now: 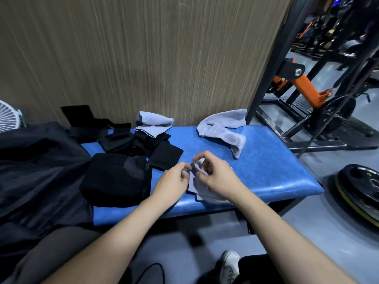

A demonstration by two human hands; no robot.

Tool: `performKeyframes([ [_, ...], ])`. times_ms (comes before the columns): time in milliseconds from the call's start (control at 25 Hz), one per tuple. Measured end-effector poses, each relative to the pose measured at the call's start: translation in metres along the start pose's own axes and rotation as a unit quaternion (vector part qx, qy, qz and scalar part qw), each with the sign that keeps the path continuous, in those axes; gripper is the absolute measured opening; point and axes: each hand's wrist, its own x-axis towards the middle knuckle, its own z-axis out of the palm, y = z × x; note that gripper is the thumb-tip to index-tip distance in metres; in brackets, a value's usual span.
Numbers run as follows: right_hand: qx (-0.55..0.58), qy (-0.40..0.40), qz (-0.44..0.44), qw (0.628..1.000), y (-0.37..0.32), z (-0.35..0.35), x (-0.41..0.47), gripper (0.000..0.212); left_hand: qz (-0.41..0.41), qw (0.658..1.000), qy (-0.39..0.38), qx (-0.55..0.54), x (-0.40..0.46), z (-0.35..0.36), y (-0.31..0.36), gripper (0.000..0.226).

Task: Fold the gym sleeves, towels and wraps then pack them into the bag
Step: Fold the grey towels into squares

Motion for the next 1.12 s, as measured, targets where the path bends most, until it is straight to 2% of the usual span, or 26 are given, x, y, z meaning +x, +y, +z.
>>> performKeyframes([
  [120,0.0,-0.057,0.003,0.998,0.0,0.008,0.002,0.029,-0.012,1.0,0.0,-0.019,-0.001,-0.002,0.002,0.024],
  [200,0.059,-0.078,0.008,0.995,0.001,0.005,0.002,0.026,-0.02,0.999,0.008,-0.038,-0.001,-0.002,0.003,0.021],
  [320,0.141,-0.04,0.019,0.989,0.005,-0.012,0.0,0.012,-0.008,0.999,0.008,-0.037,-0.001,-0.001,0.002,0.029],
  [400,0.107,0.02,0.035,0.993,0.016,-0.026,-0.003,0.007,0.004,1.0,0.008,-0.024,-0.001,0.0,0.002,0.039],
  [480,0.035,0.053,0.067,0.996,0.035,-0.04,-0.007,0.011,0.015,1.0,0.009,-0.023,0.0,0.001,0.003,0.043],
  [560,0.009,0.029,0.11,0.993,0.05,-0.05,-0.012,0.017,0.023,0.999,0.008,-0.023,-0.001,0.001,0.003,0.039],
  [640,0.038,-0.016,0.137,0.99,0.059,-0.055,-0.018,0.02,0.029,0.999,0.006,-0.026,-0.001,0.002,0.003,0.033],
  [760,0.045,-0.06,0.121,0.99,0.061,-0.052,-0.022,0.028,0.024,0.999,0.012,-0.021,0.001,0.004,0.002,0.023],
  [880,0.011,-0.063,0.111,0.992,0.06,-0.047,-0.018,0.032,0.004,1.0,0.009,-0.015,0.005,0.006,0.0,0.019],
  [1120,0.063,-0.044,0.139,0.987,0.056,-0.046,-0.018,0.034,0.001,0.994,-0.005,-0.109,0.008,0.001,-0.002,0.022],
])
